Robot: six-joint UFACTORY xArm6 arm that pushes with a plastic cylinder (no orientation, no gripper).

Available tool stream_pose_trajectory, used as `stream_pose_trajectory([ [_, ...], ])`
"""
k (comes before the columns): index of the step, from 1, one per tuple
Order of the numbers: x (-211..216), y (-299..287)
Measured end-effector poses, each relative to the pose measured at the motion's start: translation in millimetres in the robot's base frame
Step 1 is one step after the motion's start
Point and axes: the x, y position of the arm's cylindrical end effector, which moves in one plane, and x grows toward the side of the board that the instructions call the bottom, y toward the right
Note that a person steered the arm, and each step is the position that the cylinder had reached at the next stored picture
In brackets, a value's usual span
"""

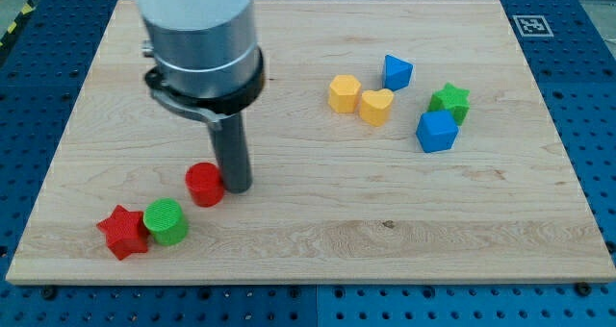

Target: Move the blue cube towards bottom left

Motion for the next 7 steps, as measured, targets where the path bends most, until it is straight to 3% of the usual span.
stream_pose_trajectory([
  [3, -0.1, -55.2],
  [5, -5.5, 92.1],
  [7, -3.1, 302.0],
])
